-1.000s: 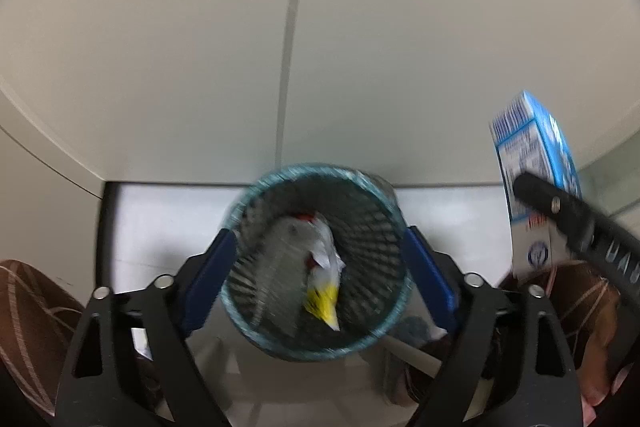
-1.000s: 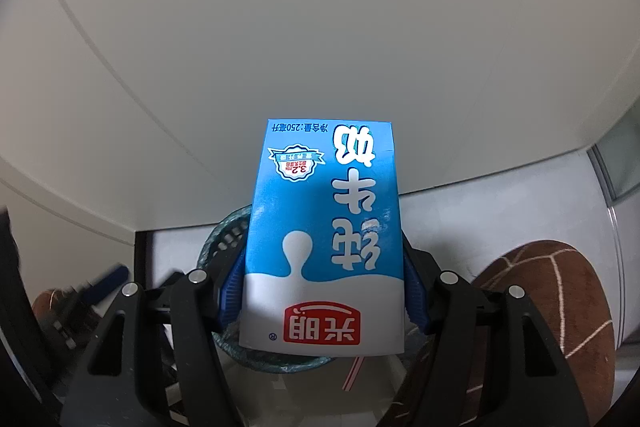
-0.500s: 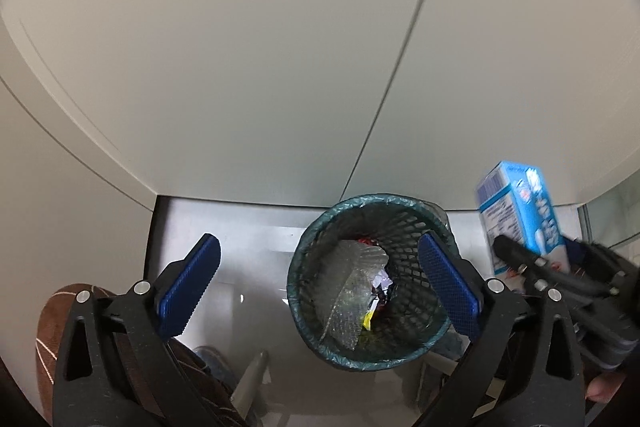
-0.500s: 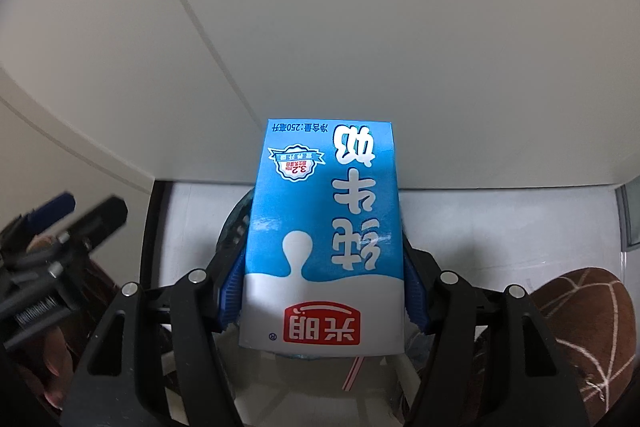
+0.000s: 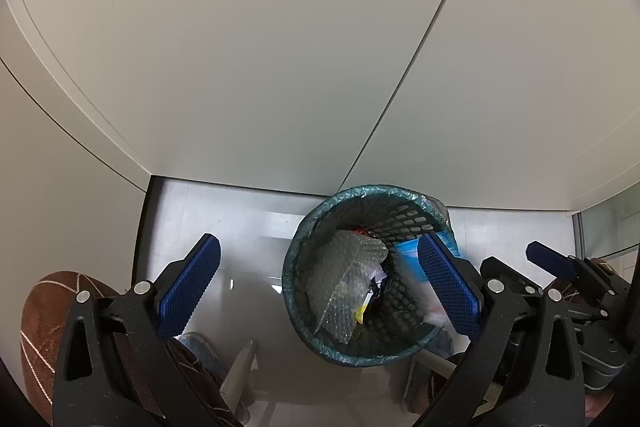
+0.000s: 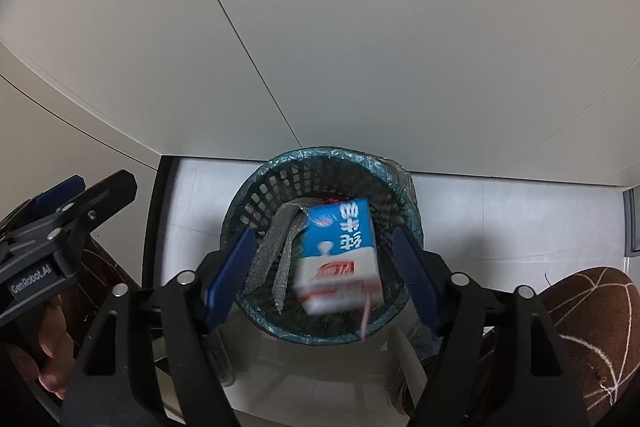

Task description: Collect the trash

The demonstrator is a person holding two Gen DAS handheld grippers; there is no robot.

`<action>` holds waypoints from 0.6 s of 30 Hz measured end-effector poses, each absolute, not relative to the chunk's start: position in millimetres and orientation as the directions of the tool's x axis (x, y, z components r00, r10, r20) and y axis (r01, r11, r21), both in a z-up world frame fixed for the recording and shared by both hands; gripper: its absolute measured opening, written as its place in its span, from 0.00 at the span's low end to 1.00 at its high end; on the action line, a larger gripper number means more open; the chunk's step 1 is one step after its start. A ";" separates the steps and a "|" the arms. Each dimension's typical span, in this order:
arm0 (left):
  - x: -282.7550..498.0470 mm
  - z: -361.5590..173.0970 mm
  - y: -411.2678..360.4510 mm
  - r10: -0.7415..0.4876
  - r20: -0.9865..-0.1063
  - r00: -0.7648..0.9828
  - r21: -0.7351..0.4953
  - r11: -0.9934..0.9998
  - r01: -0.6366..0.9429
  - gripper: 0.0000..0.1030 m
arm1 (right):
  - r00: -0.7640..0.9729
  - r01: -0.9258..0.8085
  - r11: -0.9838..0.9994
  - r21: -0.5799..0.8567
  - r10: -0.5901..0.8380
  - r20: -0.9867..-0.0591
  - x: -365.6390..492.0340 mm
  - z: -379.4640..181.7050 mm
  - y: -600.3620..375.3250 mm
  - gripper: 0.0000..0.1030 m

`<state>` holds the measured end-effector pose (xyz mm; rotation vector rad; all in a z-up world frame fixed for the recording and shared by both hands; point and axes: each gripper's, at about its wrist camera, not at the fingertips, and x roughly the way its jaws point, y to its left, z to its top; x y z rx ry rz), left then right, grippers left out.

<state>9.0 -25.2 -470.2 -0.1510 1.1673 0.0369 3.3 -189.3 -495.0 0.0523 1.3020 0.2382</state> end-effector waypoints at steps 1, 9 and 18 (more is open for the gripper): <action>9.0 -470.6 -24.8 -0.047 -0.919 0.391 -0.098 0.989 -0.112 0.94 | 0.245 -0.148 0.975 0.169 0.201 -0.948 3.2 -493.8 -190.3 0.72; 4.1 -440.2 -25.0 -0.074 -0.907 0.415 -0.130 0.985 -0.109 0.94 | 0.364 -0.129 0.985 0.115 0.155 -0.918 -10.4 -444.1 -198.1 0.87; -19.1 -344.5 -27.1 -0.097 -0.844 0.527 -0.146 0.988 -0.052 0.94 | 0.551 -0.098 0.993 0.063 0.107 -0.828 -19.8 -326.6 -213.4 0.91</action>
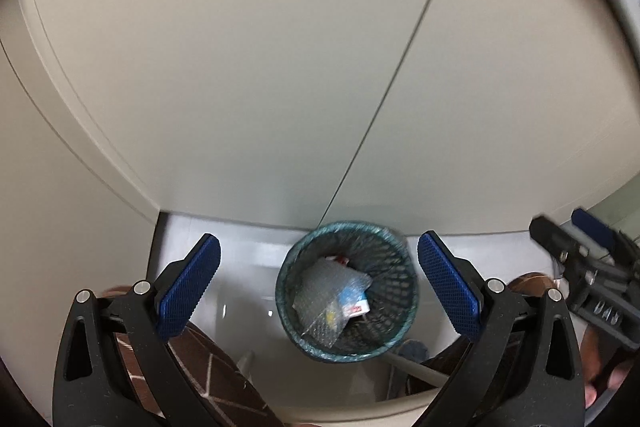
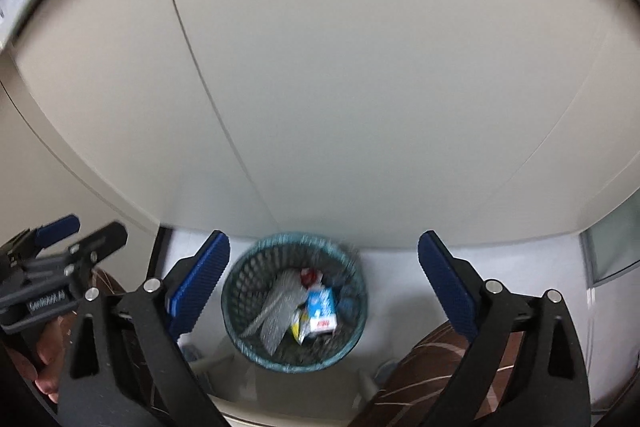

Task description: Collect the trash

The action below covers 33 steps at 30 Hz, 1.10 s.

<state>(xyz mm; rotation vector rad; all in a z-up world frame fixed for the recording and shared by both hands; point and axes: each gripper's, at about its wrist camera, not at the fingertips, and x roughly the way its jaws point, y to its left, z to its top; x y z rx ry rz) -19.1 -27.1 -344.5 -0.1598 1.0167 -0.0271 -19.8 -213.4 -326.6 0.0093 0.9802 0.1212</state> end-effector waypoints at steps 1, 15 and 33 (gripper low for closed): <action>-22.5 -331.0 -28.1 -0.096 -0.835 0.542 -0.141 0.989 -0.042 0.94 | 0.569 -0.095 0.994 0.059 0.103 -0.816 -21.4 -313.6 -215.8 0.91; -71.2 -145.7 -39.7 -0.022 -0.667 0.744 -0.068 0.997 -0.032 0.94 | 0.782 -0.062 0.997 0.051 0.080 -0.618 -63.5 -122.8 -233.1 0.93; -93.3 -49.6 -40.7 -0.021 -0.581 0.814 -0.068 0.997 -0.023 0.94 | 0.836 -0.066 0.996 0.060 0.088 -0.542 -92.1 -42.3 -243.7 0.93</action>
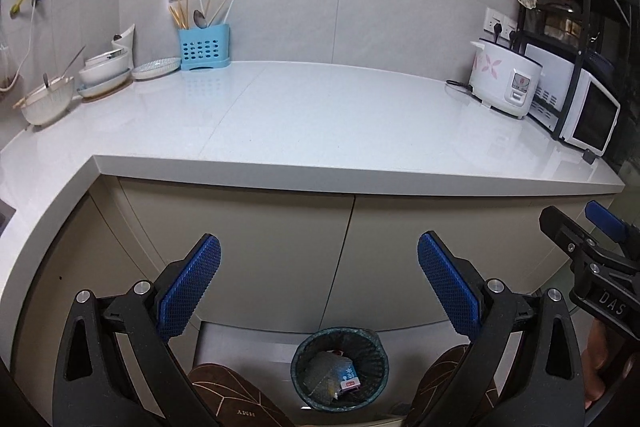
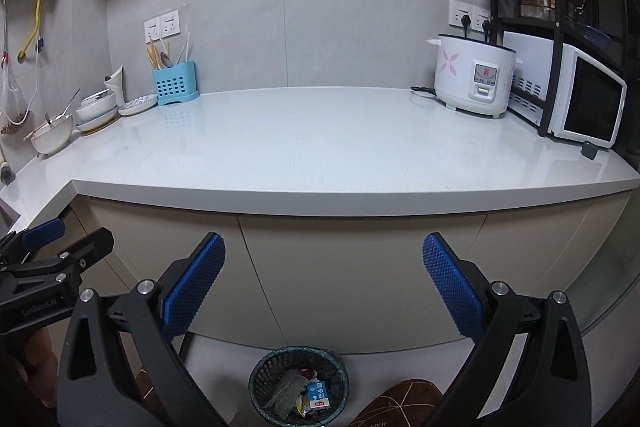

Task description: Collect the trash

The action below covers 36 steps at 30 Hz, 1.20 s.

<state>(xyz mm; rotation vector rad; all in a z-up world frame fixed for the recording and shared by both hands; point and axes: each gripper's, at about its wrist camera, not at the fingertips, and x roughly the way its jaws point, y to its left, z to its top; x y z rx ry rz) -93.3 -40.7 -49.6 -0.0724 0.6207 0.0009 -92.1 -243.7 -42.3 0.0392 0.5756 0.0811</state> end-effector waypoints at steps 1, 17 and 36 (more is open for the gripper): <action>-93.8 -48.5 -41.3 -0.021 -0.580 0.815 -0.065 0.998 -0.020 0.94 | 0.836 -0.065 0.996 0.062 0.088 -0.541 -92.8 -40.2 -243.6 0.93; -98.5 -46.3 -48.0 -0.022 -0.570 0.821 -0.057 0.998 -0.013 0.94 | 0.834 -0.057 0.997 0.053 0.077 -0.546 -94.3 -37.6 -242.8 0.93; -100.2 -48.2 -51.0 -0.023 -0.576 0.817 -0.057 0.998 -0.013 0.94 | 0.831 -0.054 0.997 0.055 0.075 -0.551 -97.8 -37.4 -247.9 0.93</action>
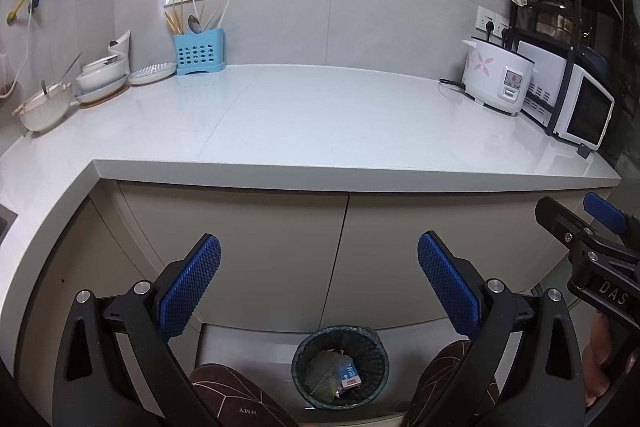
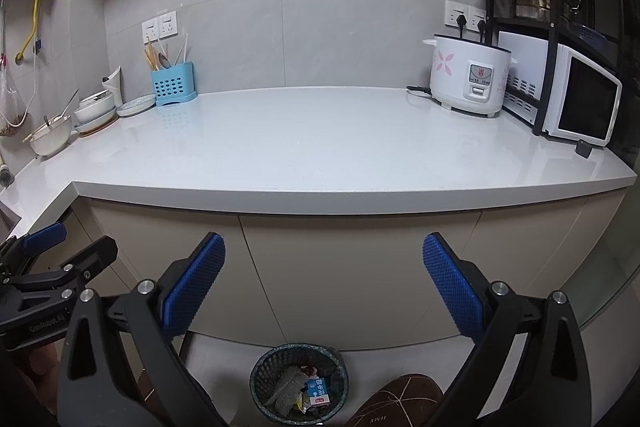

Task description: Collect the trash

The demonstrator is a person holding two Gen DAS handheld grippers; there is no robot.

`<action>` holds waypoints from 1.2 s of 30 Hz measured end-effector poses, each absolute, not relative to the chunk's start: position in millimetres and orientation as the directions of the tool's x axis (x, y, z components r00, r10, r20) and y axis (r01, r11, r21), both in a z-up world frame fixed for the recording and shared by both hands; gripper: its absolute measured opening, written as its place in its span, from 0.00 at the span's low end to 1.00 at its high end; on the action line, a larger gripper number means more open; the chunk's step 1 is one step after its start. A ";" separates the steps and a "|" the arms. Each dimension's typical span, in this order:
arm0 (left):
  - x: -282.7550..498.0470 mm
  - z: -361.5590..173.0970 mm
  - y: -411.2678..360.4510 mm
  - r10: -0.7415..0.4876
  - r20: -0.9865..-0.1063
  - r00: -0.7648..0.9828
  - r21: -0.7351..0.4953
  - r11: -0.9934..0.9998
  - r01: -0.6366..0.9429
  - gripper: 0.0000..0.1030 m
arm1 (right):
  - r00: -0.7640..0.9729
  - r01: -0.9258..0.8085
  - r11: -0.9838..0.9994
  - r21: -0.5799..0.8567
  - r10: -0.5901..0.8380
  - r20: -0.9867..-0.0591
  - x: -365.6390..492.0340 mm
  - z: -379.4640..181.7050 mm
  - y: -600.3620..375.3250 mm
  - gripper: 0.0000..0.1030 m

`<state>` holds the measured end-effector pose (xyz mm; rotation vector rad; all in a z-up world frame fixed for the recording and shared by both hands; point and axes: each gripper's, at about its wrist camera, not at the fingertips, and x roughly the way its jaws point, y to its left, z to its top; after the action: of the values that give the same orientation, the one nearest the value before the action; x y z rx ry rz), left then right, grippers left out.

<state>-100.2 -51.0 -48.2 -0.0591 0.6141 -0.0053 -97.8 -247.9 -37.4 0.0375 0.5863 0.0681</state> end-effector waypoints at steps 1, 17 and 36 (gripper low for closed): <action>-100.1 -48.4 -51.1 -0.023 -0.576 0.817 -0.057 0.998 -0.012 0.94 | 0.830 -0.053 0.997 0.056 0.075 -0.553 -97.8 -37.9 -248.1 0.93; -101.0 -52.1 -52.5 -0.025 -0.575 0.818 -0.054 0.999 -0.007 0.94 | 0.826 -0.057 0.997 0.057 0.079 -0.559 -98.1 -40.2 -247.4 0.93; -101.3 -51.0 -52.2 -0.019 -0.564 0.826 -0.052 0.999 -0.013 0.94 | 0.823 -0.062 0.997 0.050 0.079 -0.562 -98.7 -44.0 -246.8 0.93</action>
<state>-101.3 -52.2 -51.0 -0.0549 0.5995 -0.0027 -98.7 -246.8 -44.0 0.0302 0.5992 0.0749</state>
